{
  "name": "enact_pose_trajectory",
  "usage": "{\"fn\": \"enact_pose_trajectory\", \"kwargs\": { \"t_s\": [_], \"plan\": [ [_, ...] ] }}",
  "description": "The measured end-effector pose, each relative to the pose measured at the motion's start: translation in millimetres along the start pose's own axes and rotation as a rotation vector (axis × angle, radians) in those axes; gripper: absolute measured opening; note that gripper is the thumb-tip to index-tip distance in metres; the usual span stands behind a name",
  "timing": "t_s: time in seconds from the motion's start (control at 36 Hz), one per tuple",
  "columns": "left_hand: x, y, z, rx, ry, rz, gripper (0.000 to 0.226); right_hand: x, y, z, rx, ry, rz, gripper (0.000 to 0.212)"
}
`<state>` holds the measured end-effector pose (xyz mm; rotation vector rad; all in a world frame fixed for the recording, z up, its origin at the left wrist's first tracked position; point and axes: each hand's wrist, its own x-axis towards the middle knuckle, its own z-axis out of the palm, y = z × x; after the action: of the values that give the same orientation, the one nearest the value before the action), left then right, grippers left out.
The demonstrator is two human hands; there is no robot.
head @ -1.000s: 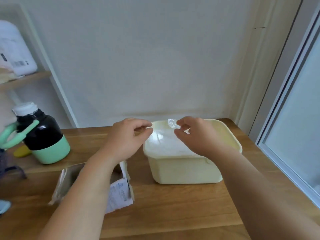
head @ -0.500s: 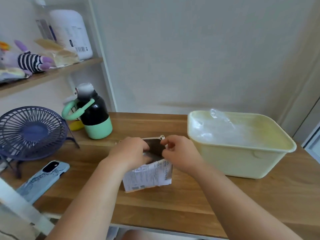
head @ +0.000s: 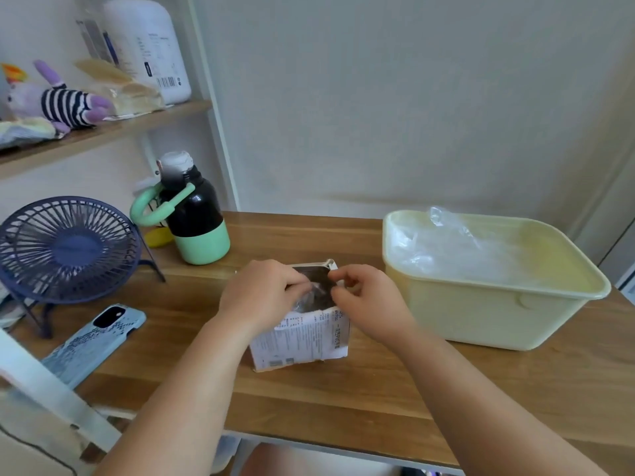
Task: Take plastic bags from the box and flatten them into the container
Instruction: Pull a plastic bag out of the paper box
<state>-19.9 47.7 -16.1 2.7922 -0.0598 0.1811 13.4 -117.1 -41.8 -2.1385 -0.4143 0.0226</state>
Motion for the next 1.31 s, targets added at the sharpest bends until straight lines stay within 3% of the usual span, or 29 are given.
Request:
{"fn": "enact_pose_trajectory", "kwargs": {
  "t_s": [0.19, 0.36, 0.44, 0.53, 0.58, 0.64, 0.67, 0.75, 0.83, 0.92, 0.97, 1.0, 1.08, 1.14, 1.22, 1.31],
  "plan": [
    [-1.3, -4.7, -0.2, -0.596, 0.285, -0.080, 0.016, -1.4, -0.4, -2.3, 0.089, -0.030, 0.039, 0.020],
    [7.6, -10.2, -18.5, -1.369, 0.554, -0.299, 0.012, 0.0, -9.8, -10.2, 0.075, -0.051, 0.063, 0.017],
    [14.2, -10.2, -33.4, -1.756, 0.530, -0.191, 0.012, -1.1, -19.2, -18.2, 0.084, -0.023, 0.022, 0.025],
    [19.0, -0.6, -41.2, -2.029, 0.362, -0.085, 0.017, -1.5, -28.9, -25.3, 0.234, 0.008, 0.015, 0.049],
    [20.3, 9.5, -41.0, -2.103, 0.262, -0.069, 0.020, 0.2, -31.4, -29.2, 0.346, -0.021, 0.049, 0.081],
    [20.9, 20.6, -37.9, -2.168, 0.151, -0.043, 0.024, -0.8, -35.3, -35.4, 0.428, -0.074, 0.089, 0.094],
    [21.5, 25.5, -34.8, -2.197, 0.113, -0.038, 0.023, -2.0, -37.6, -39.9, 0.494, -0.092, 0.100, 0.085],
    [25.2, 39.5, -25.4, -2.258, 0.078, -0.092, 0.020, -6.6, -39.7, -56.0, 0.683, -0.033, 0.107, 0.025],
    [30.9, 45.2, -16.8, -2.319, 0.029, -0.098, 0.028, -10.6, -38.4, -69.8, 0.830, -0.015, 0.162, 0.018],
    [37.2, 58.0, -7.8, -2.277, 0.047, -0.145, 0.061, -14.0, -31.0, -83.1, 0.881, -0.076, 0.240, 0.052],
    [40.7, 71.0, -3.6, -2.283, 0.022, -0.112, 0.058, -17.1, -26.0, -90.2, 0.843, -0.105, 0.340, 0.079],
    [42.9, 75.4, -2.1, -2.296, 0.018, -0.085, 0.048, -18.6, -25.6, -92.5, 0.855, -0.122, 0.386, 0.078],
    [49.7, 89.9, 4.7, -2.308, 0.040, -0.038, 0.016, -21.7, -25.8, -102.5, 1.037, -0.139, 0.494, 0.037],
    [52.0, 98.8, 9.8, -2.278, -0.003, 0.008, 0.009, -19.9, -22.5, -109.3, 1.175, -0.095, 0.507, 0.021],
    [52.4, 111.3, 14.3, -2.233, -0.053, 0.002, 0.016, -14.2, -17.7, -119.5, 1.238, 0.075, 0.455, 0.006],
    [49.8, 116.9, 11.5, -2.217, -0.082, -0.075, 0.016, -4.5, -7.7, -130.0, 1.176, 0.308, 0.398, 0.008]
  ]
}}
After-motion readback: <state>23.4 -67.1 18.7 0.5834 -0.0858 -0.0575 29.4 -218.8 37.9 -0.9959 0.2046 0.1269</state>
